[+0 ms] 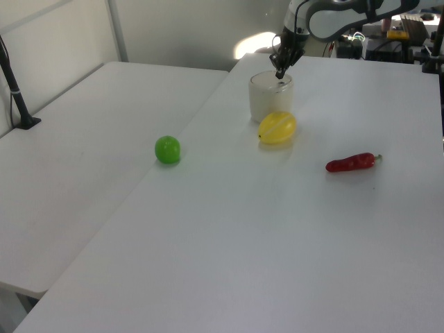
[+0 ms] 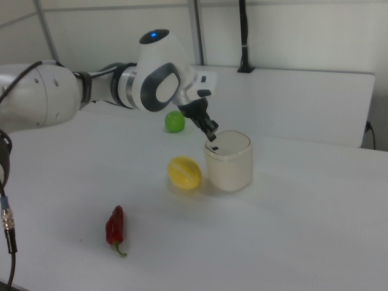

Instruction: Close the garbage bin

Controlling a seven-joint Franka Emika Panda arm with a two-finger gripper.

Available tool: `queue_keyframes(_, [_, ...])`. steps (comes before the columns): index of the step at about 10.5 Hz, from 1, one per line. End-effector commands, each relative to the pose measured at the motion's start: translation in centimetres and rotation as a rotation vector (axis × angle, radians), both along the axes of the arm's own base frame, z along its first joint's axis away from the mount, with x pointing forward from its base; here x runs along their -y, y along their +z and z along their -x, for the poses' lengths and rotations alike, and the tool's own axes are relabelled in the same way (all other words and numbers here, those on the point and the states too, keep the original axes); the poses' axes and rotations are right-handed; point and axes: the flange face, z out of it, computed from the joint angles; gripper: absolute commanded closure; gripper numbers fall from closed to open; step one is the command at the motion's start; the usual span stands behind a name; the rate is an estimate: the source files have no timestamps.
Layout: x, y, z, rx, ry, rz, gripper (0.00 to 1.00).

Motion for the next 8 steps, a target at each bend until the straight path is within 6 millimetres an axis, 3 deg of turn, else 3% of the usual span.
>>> queue_keyframes(1, [-4.7,4.3,2.7,-0.083,0.029,0.013,1.0])
queue_keyframes(3, [-7.8,6.6,5.1,-0.188,0.094,0.025,1.0])
queue_keyframes(5, [-11.5,8.8,8.2,-0.326,0.276,0.061,1.0])
queue_keyframes(7, [-13.6,11.1,11.4,-0.419,0.42,0.078,0.98])
queue_keyframes(8, [-14.5,12.1,13.3,-0.416,0.444,0.084,0.92])
